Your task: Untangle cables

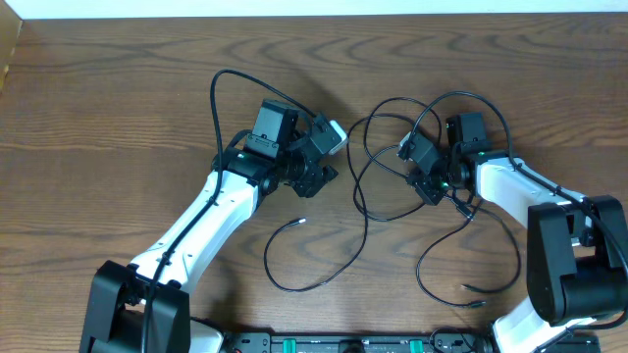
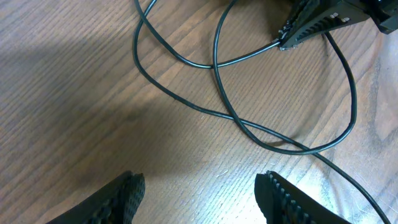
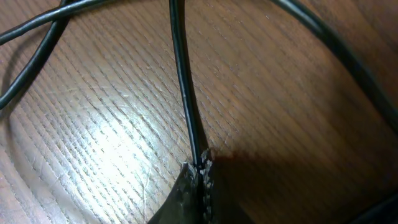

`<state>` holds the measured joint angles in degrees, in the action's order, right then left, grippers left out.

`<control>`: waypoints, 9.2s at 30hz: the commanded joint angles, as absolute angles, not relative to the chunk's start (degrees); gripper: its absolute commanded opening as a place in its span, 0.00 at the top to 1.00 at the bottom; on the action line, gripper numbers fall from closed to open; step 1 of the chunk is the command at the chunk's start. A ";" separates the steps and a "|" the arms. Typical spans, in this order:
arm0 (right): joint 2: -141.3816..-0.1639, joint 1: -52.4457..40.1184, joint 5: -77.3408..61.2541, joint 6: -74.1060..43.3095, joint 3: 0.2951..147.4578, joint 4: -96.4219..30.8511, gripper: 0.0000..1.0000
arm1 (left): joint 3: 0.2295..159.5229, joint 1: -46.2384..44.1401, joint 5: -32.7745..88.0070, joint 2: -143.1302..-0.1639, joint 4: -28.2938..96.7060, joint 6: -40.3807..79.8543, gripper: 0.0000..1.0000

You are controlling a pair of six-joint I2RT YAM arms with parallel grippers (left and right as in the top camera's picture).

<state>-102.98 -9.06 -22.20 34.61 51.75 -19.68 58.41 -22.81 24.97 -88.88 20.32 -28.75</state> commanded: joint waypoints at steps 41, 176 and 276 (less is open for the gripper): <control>-52.42 -9.47 -28.60 5.74 60.45 -14.28 0.99 | 58.39 -22.57 25.52 -88.07 20.95 -28.32 0.37; -107.07 -21.78 -20.14 13.80 62.94 -32.12 0.28 | 58.37 -23.20 27.77 -90.21 20.38 -28.45 0.37; -84.93 15.14 32.32 12.71 122.08 -45.71 0.99 | 58.37 -23.22 27.79 -90.24 20.82 -28.40 0.37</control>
